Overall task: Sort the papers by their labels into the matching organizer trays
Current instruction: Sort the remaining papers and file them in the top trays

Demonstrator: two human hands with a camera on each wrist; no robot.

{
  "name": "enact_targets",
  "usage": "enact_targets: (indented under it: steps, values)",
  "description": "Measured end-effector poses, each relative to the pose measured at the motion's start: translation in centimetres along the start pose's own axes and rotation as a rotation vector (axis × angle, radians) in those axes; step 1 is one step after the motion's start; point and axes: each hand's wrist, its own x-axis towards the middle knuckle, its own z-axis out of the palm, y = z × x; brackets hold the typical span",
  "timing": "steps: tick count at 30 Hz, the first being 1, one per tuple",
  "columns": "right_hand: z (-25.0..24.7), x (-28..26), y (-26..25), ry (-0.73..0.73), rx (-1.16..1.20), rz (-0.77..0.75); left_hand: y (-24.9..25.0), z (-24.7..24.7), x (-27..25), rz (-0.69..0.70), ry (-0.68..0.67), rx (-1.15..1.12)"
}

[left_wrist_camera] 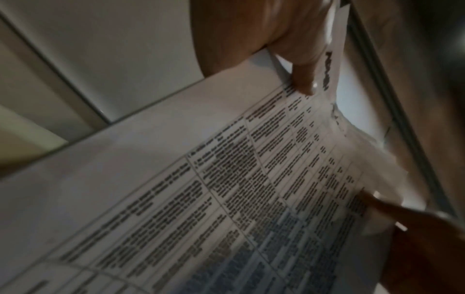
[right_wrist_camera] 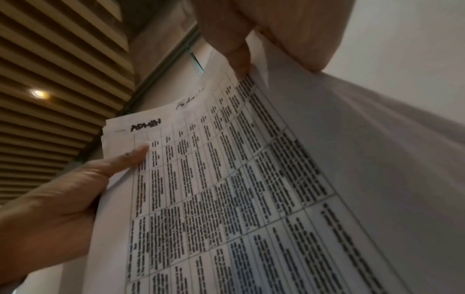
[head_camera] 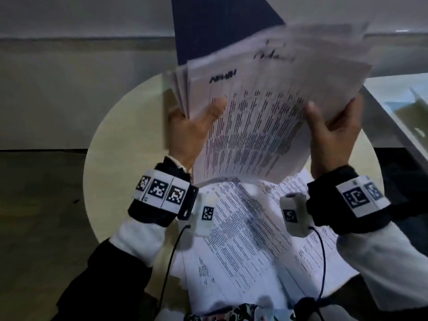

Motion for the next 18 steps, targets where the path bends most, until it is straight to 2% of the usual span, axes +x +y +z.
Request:
enact_targets:
  steps: [2, 5, 9, 12, 15, 18]
  values:
    - [-0.1, -1.5, 1.2, -0.011, 0.014, 0.116, -1.8, -0.6, -0.6, -0.031, -0.04, 0.008]
    - [-0.5, -3.6, 3.5, -0.058, -0.001, 0.317, -4.2, -1.3, -1.8, -0.162, -0.097, 0.025]
    - [-1.0, -2.1, 4.2, -0.094, -0.141, 0.323, -6.4, -3.1, -1.3, -0.367, -0.157, 0.084]
    - [-2.1, 0.1, 4.8, -0.161, -0.197, 0.346, -8.9, -5.0, -0.9, -0.528, -0.296, 0.335]
    - [-3.3, 0.0, 6.6, -0.248, -0.282, 0.442, -11.6, -6.9, -1.4, -0.706, -0.4, 0.442]
    - [-4.6, -2.5, 8.9, -0.344, -0.352, 0.574, -13.7, -7.7, -1.8, -0.732, -0.474, 0.738]
